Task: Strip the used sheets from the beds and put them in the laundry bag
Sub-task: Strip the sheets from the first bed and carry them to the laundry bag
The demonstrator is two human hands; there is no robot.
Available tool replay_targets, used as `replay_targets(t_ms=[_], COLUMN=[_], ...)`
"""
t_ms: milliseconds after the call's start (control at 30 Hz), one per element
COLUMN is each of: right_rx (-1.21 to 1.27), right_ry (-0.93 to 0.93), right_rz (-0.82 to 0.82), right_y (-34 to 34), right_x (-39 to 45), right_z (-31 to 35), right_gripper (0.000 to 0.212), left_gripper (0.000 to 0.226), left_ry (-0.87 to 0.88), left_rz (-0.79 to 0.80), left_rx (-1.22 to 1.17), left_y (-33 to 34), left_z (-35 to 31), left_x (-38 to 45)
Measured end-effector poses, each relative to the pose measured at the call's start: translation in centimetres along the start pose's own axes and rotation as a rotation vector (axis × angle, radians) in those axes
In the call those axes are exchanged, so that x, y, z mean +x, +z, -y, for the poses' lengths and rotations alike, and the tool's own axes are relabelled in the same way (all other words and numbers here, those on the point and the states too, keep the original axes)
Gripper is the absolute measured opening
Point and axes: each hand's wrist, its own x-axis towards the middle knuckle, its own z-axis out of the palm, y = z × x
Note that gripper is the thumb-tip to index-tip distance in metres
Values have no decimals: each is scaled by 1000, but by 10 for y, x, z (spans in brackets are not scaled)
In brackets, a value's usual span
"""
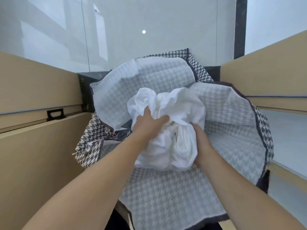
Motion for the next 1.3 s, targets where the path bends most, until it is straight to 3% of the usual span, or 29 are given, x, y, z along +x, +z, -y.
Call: replay_targets(t_ms=[67,167,300,367,467,500,567,633,700,800,900,1000,1133,1300], right_rx=[-10,-393,-1063,-1323,-1581,-1647,-1767,-1858,-1855,-1746,-1684,-1672,-1595,-1424], right_ry=[-18,-142,-542,-811,-1115,-1114,-922,-671,-544,-538,-546,-531,-583,-619], right_rz=[-103,-324,-345,-366,-558,-625,-719,-787,-800,-731,-743,-709,-616,-622], right_y=[-1,-2,-5,-6,-10,-13,-23,-36,-46,-47,-46,-52,-65,-70], right_x=[7,9,3,-5,-8,-6,4,17,30,47,52,57,45,-8], right_z=[2,5,11,11,26,37,61,81,92,90,81,68,41,41], right_gripper=[44,57,71,67,73,79,93,105,107,87,54,32,39,38], left_gripper=[100,76,86,98,105,99,82,78,93,132,140,109,63,54], left_ry=[-34,8,44,23,2,21,72,45,-39,-231,-317,-334,-419,-365], left_rz=[22,27,-110,-129,-109,-141,-234,-257,-260,-253,-232,-354,-439,-436], left_rx=[-11,182,778,928,1098,1153,1210,1158,1016,568,297,87,-307,-420], left_y=[2,4,-7,-15,-24,-27,-35,-43,-49,-60,-57,-44,-48,-73], left_z=[22,56,88,95,107,113,123,130,127,122,120,118,131,125], left_x=[9,10,8,7,10,11,16,22,31,53,73,82,96,63])
